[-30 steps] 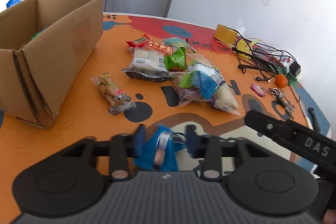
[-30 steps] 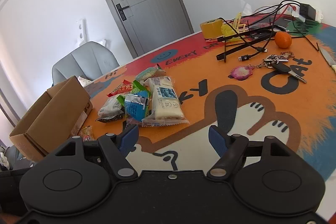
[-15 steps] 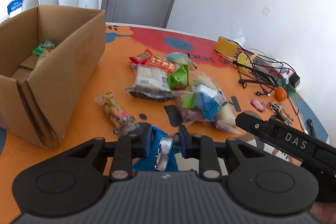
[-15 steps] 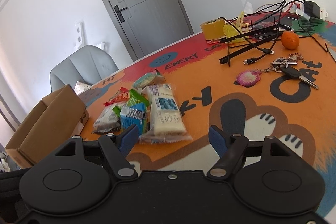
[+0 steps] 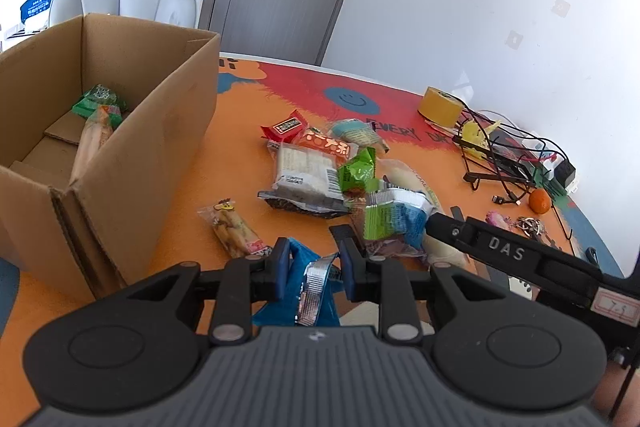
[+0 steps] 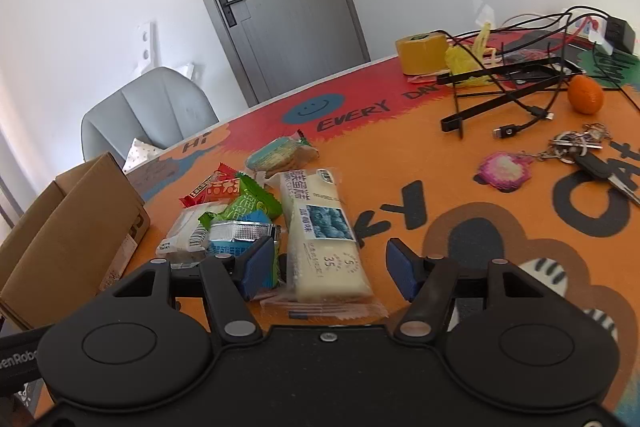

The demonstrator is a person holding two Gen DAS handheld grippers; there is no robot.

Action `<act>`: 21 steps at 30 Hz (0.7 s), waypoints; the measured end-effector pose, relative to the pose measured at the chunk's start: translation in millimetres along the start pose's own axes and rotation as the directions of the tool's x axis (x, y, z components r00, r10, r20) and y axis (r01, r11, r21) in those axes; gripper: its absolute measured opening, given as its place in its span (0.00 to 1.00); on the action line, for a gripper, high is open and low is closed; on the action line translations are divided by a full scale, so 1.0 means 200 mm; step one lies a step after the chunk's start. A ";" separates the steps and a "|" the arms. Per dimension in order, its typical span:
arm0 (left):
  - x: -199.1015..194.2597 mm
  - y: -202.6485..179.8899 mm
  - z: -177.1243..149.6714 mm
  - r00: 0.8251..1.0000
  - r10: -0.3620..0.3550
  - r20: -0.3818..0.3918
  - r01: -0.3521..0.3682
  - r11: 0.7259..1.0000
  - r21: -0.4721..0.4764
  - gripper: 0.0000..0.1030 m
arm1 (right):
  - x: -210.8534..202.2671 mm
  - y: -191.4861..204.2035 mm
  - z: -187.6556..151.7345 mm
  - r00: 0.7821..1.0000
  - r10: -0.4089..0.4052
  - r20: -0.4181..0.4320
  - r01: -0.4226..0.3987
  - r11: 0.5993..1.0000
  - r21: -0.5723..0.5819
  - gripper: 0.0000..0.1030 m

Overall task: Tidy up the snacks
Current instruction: 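Grasp the white bread roll bag with the right gripper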

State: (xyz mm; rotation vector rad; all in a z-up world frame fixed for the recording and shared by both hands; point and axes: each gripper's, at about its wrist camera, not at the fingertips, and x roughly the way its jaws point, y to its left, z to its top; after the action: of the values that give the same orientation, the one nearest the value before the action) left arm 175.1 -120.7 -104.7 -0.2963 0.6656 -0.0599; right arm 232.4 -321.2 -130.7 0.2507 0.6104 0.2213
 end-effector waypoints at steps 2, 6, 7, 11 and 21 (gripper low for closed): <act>0.00 0.00 0.00 1.000 -0.002 -0.001 0.002 1.000 -0.004 0.25 | 0.03 0.01 0.00 1.000 -0.012 -0.021 0.012 1.000 -0.010 0.60; -0.02 0.00 0.00 1.000 -0.007 0.005 0.007 1.000 -0.003 0.25 | 0.02 0.02 -0.03 0.999 -0.015 -0.031 0.014 0.999 -0.036 0.43; -0.02 0.00 -0.01 1.000 -0.007 0.007 0.007 1.000 -0.003 0.25 | 0.01 0.02 -0.03 0.999 -0.011 -0.034 0.010 1.000 -0.030 0.41; -0.05 0.00 0.00 1.000 -0.009 0.015 0.009 1.000 -0.002 0.25 | -0.05 -0.01 -0.06 0.999 0.009 -0.035 -0.009 1.000 0.003 0.38; -0.16 -0.01 0.03 0.998 -0.025 0.064 0.025 1.000 0.006 0.25 | -0.21 -0.02 -0.07 0.999 0.028 0.025 -0.030 0.998 0.062 0.32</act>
State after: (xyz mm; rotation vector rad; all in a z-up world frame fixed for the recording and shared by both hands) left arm 154.1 -115.9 -80.8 -0.3007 0.5979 -0.0753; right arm 190.9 -334.3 -119.9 0.3223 0.5906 0.2272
